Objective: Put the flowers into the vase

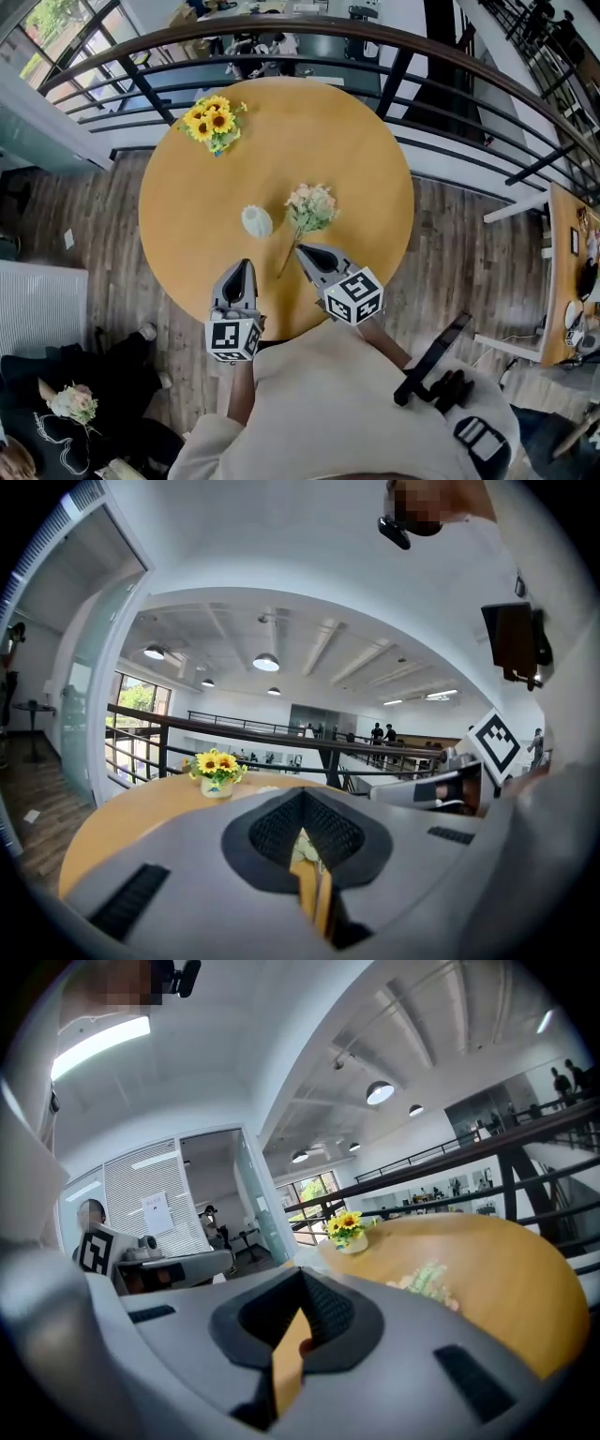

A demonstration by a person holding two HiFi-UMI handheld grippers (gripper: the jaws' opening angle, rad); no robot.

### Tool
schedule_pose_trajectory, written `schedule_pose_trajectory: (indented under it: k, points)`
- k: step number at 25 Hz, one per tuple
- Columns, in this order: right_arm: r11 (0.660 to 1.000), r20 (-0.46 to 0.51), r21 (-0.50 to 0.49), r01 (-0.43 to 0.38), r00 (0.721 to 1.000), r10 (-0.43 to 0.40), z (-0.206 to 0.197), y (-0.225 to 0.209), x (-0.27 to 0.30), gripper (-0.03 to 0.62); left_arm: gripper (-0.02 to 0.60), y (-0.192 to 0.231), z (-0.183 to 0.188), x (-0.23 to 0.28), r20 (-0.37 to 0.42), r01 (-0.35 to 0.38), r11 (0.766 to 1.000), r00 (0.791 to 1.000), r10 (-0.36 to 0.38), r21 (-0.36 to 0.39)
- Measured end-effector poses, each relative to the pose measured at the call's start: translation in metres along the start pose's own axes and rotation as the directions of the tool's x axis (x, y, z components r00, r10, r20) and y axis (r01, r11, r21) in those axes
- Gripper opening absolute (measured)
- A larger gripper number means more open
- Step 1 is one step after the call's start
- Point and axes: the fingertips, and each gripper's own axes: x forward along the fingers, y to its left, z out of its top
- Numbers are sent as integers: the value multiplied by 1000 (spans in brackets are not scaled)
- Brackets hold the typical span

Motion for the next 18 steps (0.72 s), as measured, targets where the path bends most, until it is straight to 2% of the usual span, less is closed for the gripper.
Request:
schedule_pose_trajectory:
  k: [5, 9, 10, 12, 13, 15, 18]
  points:
    - [998, -92, 58, 31, 995, -26, -27, -12, 16, 8, 6, 12, -27, 3, -83, -18, 999, 996, 14, -48]
    - [990, -169, 134, 53, 985, -30, -58, -22, 25, 9, 6, 21, -40, 11, -128, 9, 998, 992, -17, -68]
    - [982, -200, 179, 53, 980, -17, -71, -25, 28, 54, 6, 23, -44, 13, -141, 18, 997, 990, -28, -73]
    - [955, -274, 289, 70, 962, 13, -103, -34, 32, 246, 6, 28, -53, 19, -166, 34, 995, 985, -49, -89]
    - [939, -311, 330, 94, 950, 14, -118, -40, 32, 308, 6, 29, -57, 21, -177, 42, 994, 982, -59, -98]
    - [916, -362, 369, 161, 932, -18, -141, -55, 32, 330, 6, 32, -63, 24, -193, 55, 992, 978, -76, -111]
    - [879, -380, 411, 240, 922, -74, -153, -78, 36, 330, 6, 36, -68, 29, -207, 58, 991, 975, -82, -121]
